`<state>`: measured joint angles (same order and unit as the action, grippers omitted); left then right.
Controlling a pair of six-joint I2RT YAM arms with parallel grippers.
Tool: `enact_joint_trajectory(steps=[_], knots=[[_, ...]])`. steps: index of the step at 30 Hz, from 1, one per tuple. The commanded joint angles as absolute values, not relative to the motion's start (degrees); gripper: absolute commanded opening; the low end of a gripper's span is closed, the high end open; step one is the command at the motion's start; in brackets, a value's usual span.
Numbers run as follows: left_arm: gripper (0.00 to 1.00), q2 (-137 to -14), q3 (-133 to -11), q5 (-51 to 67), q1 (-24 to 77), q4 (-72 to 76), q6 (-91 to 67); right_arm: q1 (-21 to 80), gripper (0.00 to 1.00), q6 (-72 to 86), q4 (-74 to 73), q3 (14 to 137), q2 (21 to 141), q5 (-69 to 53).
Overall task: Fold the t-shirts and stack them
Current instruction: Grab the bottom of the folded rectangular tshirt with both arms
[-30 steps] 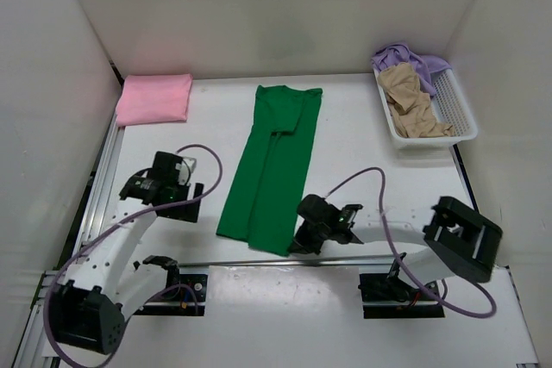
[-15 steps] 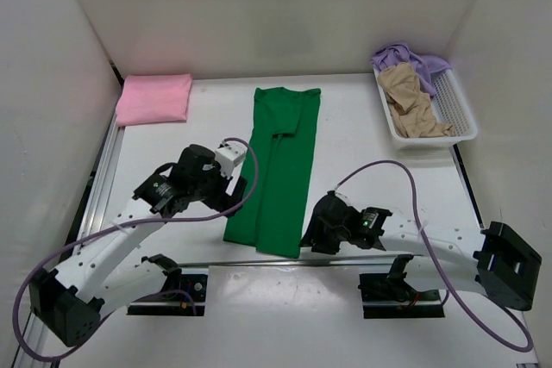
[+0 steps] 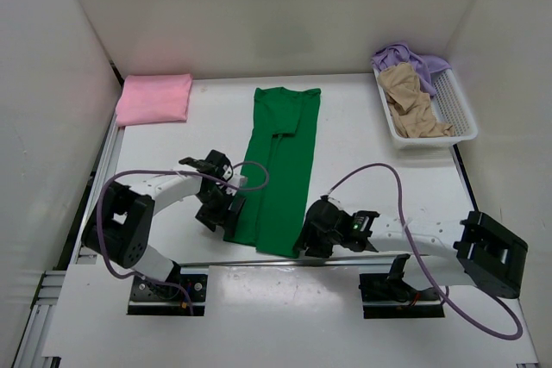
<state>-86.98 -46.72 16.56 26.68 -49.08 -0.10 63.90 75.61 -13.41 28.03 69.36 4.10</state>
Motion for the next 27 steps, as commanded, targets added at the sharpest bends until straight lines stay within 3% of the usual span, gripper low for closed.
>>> enact_joint_trajectory(steps=[1, 8, 13, 16, 18, 19, 23, 27], knots=[[0.77, -84.5, -44.2, 22.7, 26.2, -48.7, 0.0, 64.5, 0.50, 77.2, -10.0, 28.8, 71.8, 3.3], [0.63, -88.5, -46.0, 24.8, 26.2, -46.1, 0.0, 65.1, 0.44, 76.6, -8.7, 30.7, 75.4, 1.2], [0.49, -90.8, -48.4, 25.3, 26.2, -46.1, 0.0, 65.1, 0.26, 76.6, -8.7, 31.2, 75.4, 1.8], [0.30, -90.8, -48.4, 25.9, 26.2, -45.5, 0.0, 65.1, 0.14, 76.6, -8.7, 31.2, 75.4, 1.8], [0.10, -90.8, -48.4, 25.9, 26.2, -45.5, 0.0, 65.1, 0.07, 76.6, -9.2, 31.2, 74.7, 1.8], [0.10, -90.8, -49.0, 26.9, 26.2, -45.5, 0.0, 65.1, 0.01, 76.6, -9.2, 30.7, 74.0, 1.8], [0.10, -89.9, -51.7, 29.4, 27.6, -47.8, 0.0, 63.8, 0.00, 74.4, -15.0, 33.6, 71.5, 3.9], [0.10, -89.2, -61.9, 30.1, 27.6, -51.0, 0.0, 57.6, 0.00, 65.4, -25.7, 45.9, 70.7, 6.8]])
